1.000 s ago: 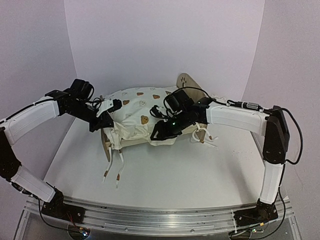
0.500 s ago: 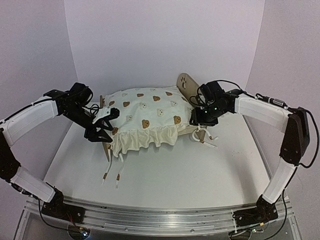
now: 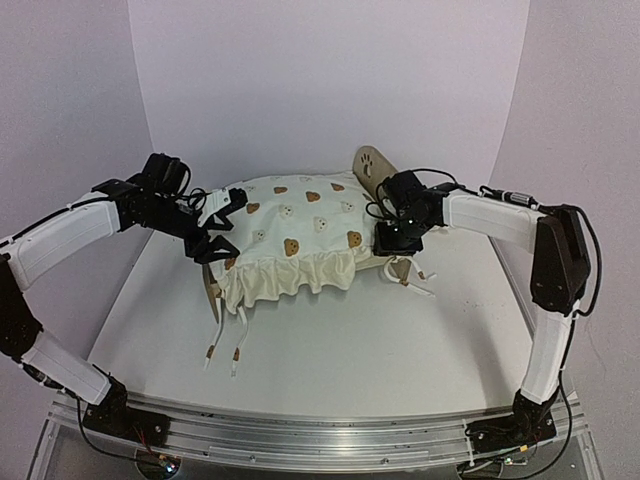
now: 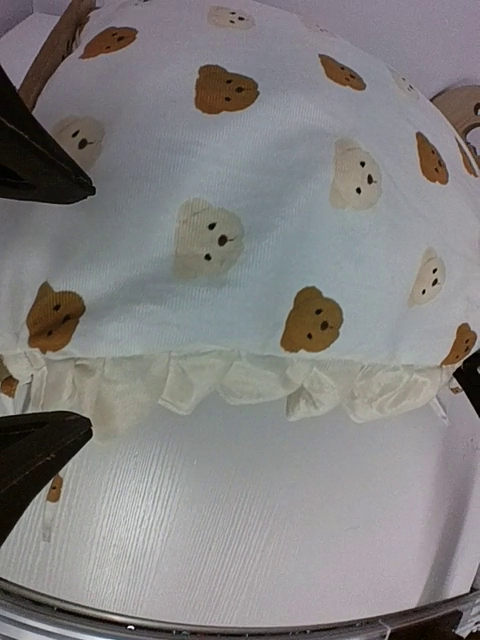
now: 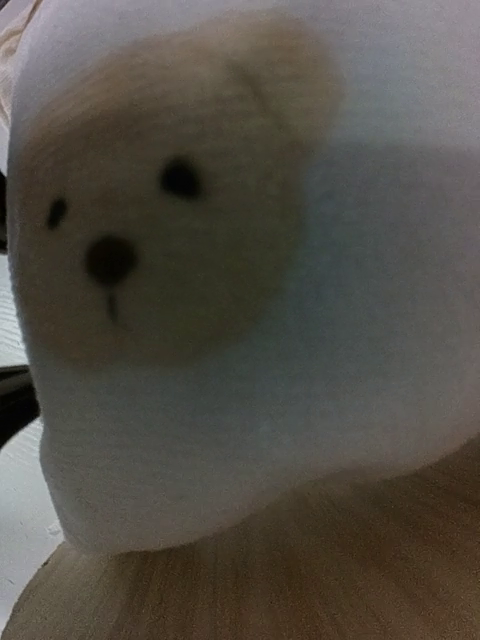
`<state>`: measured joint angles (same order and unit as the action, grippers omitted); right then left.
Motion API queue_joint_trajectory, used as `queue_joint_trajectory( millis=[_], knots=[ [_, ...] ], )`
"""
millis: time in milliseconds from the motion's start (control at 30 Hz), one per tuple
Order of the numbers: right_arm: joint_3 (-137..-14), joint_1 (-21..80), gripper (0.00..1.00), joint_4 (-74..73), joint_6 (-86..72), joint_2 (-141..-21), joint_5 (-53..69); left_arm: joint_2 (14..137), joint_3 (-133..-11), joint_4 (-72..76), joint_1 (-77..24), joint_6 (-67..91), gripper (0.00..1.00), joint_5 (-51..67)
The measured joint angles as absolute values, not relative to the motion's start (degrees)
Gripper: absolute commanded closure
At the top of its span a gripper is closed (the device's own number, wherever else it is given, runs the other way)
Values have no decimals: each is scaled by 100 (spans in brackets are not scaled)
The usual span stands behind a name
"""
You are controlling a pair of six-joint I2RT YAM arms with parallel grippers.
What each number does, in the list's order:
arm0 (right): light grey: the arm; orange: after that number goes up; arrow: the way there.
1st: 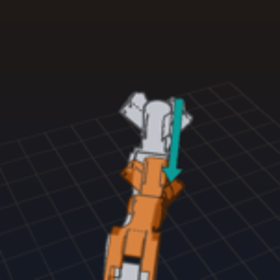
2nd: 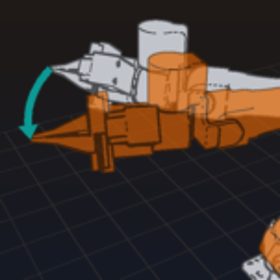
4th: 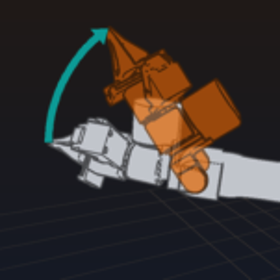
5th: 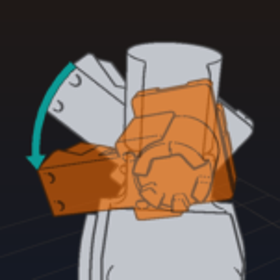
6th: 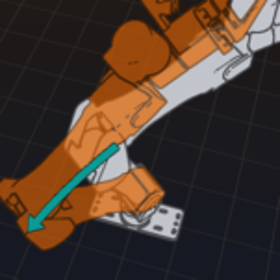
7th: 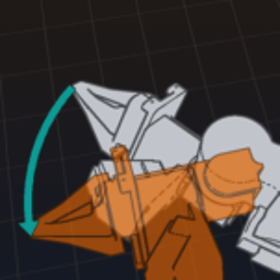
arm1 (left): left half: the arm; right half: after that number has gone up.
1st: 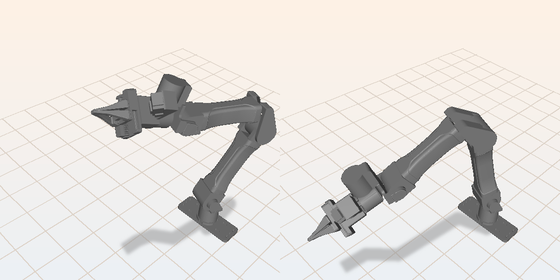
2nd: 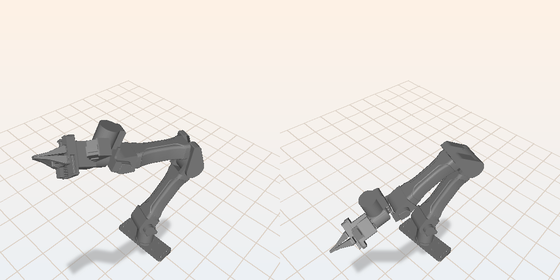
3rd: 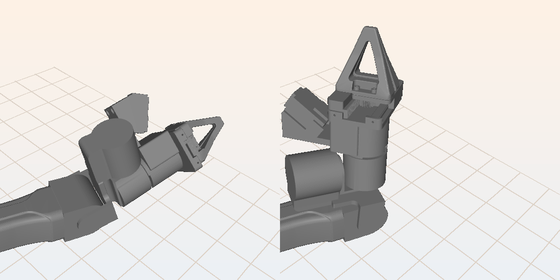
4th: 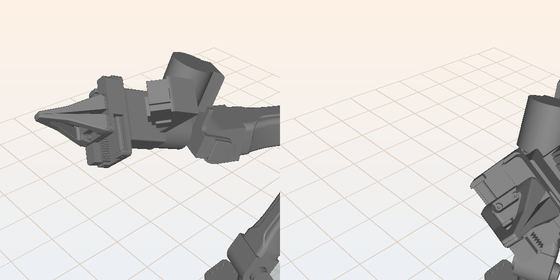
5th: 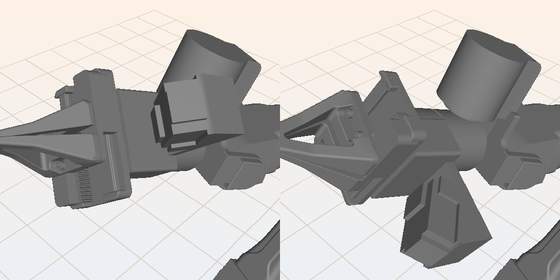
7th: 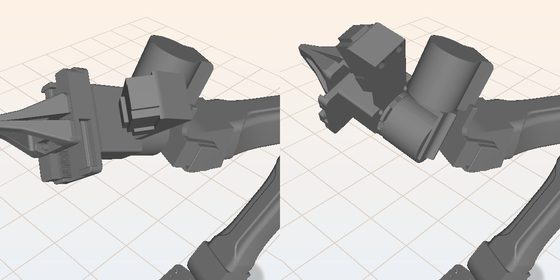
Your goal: Set up the pet bed
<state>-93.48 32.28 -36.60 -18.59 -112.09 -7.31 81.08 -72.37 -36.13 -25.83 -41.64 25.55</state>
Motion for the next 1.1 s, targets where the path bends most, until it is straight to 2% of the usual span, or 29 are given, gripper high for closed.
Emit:
queue_joint_trajectory(
  millis=[67, 167, 333, 400, 500, 633, 667, 967, 1100],
  knots=[
    [-9426, 3229, 91, -3745, -1860, -11244, -756, 8241, -7254, -3360, -2683, -4146, 26, 2387],
    [-9501, 3227, 100, -3842, -1782, -11275, -834, 8572, -7316, -3046, -2827, -4156, 25, 2173],
    [-9515, 3229, 100, -3874, -1640, -11284, -962, 9045, -7314, -2728, -2919, -4229, 25, 1890],
    [-9507, 3227, 100, -3862, -1575, -11274, -970, 9177, -7314, -2626, -2919, -4284, 29, 1777],
    [-9466, 3211, 100, -3626, -1477, -11227, -1000, 9263, -7314, -2534, -2919, -4384, 53, 1676],
    [-9443, 3107, 100, -3235, -1377, -11142, -946, 9289, -7314, -2486, -2919, -4463, 94, 1637],
    [-9435, 3088, 100, -3190, -1365, -11114, -925, 9290, -7314, -2487, -2919, -4512, 100, 1643],
    [-9138, 2987, 100, -2855, -1294, -10562, -778, 9290, -7319, -2495, -2918, -4492, 100, 1546],
    [-8943, 2970, 81, -2872, -1203, -10250, -519, 9290, -7450, -2559, -2911, -4374, 100, 1537]
  ],
)
